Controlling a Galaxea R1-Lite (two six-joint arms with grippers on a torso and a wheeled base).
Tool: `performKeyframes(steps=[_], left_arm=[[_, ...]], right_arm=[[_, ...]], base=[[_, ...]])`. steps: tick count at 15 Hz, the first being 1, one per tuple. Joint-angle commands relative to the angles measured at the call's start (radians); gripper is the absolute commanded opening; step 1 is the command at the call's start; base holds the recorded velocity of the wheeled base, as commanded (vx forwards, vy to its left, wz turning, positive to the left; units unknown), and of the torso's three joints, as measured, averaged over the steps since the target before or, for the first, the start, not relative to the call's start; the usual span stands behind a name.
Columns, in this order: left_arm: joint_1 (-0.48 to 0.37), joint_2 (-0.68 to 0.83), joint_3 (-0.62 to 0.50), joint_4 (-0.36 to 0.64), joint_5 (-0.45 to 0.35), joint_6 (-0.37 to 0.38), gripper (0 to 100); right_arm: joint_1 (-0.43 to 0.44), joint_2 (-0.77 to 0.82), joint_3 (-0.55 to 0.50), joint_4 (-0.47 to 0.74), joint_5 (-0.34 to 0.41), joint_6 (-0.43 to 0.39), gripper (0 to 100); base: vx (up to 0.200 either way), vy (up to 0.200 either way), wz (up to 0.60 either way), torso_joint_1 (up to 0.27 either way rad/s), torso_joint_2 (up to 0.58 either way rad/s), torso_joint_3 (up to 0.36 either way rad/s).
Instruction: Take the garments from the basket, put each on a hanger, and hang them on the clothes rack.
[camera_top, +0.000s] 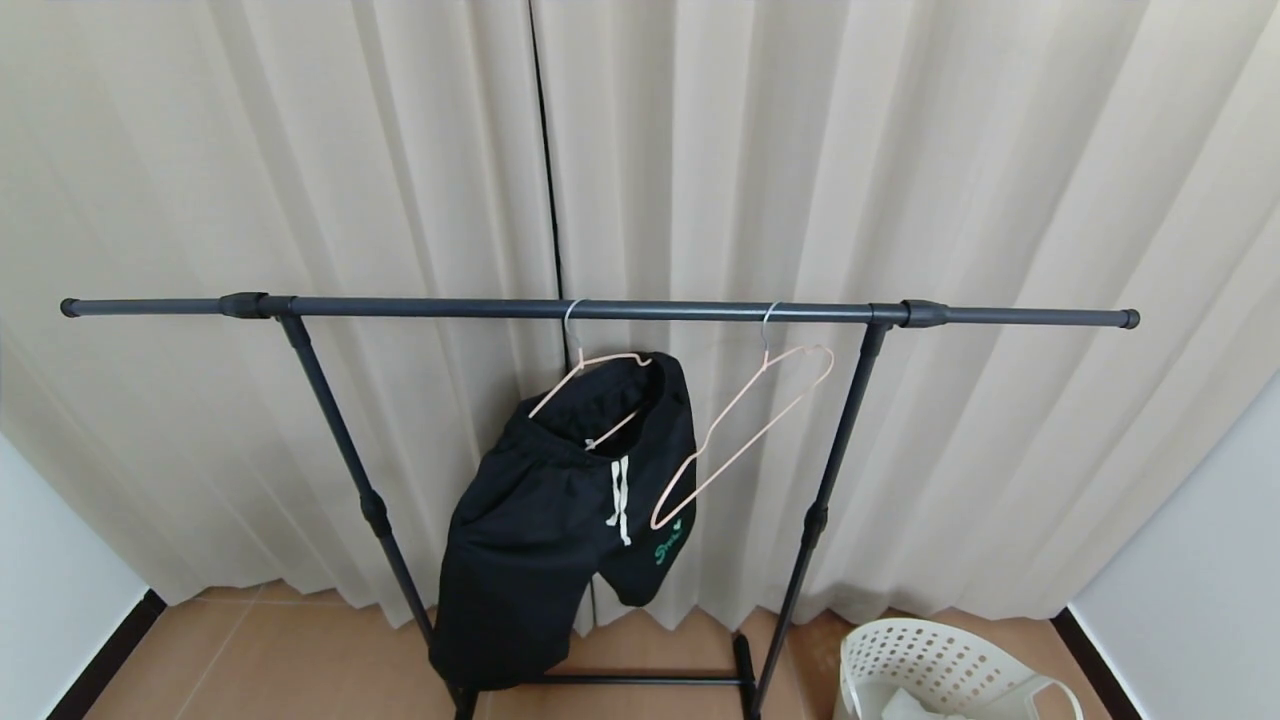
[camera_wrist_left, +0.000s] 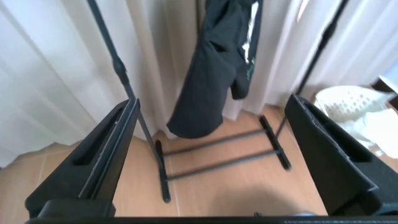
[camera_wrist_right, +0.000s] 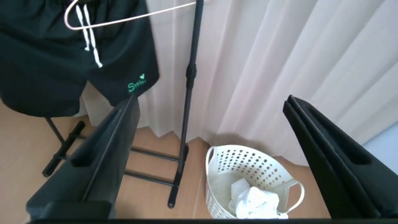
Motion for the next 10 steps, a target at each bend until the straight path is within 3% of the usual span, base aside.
performKeyframes(steps=[1, 5, 10], left_arm=[[0.041, -0.054, 0.0, 0.0, 0.0, 0.0, 100], [0.154, -0.129, 0.0, 0.0, -0.002, -0.001, 100], [0.147, -0.155, 0.0, -0.009, 0.0, -0.049, 100]], right_arm=[[-0.022, -0.001, 0.0, 0.0, -0.003, -0.002, 100], [-0.102, -0.064, -0.002, 0.003, 0.004, -0.005, 100], [-0.111, -0.091, 0.0, 0.0, 0.007, 0.024, 100]], base=[[0.0, 0.0, 0.0, 0.0, 0.0, 0.0], [0.0, 0.0, 0.0, 0.0, 0.0, 0.0], [0.0, 0.0, 0.0, 0.0, 0.0, 0.0]])
